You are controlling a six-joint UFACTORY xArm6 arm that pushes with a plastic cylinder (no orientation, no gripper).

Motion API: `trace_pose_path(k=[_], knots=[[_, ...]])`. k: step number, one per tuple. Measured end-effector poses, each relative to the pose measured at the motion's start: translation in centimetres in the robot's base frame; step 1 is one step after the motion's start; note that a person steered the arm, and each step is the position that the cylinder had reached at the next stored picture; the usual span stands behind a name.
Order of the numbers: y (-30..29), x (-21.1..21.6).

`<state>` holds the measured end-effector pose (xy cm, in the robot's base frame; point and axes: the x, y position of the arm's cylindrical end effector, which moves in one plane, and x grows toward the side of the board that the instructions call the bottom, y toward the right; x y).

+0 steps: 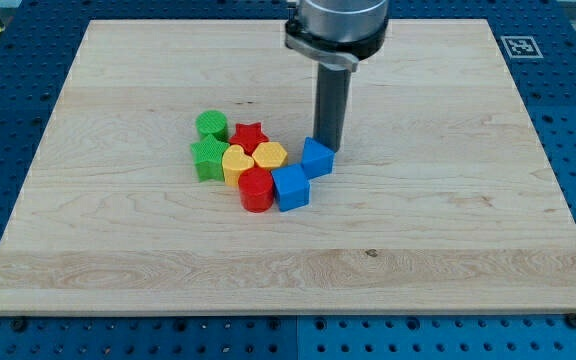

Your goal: Move your arm closer to the green circle

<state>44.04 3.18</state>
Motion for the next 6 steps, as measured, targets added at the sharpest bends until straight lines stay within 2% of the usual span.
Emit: trace_pose_path(k=[1,3,4,6], knots=[[-2.5,0.2],[-4.2,-6.2],[-6.3,-7.8],[-13.4,-6.7]])
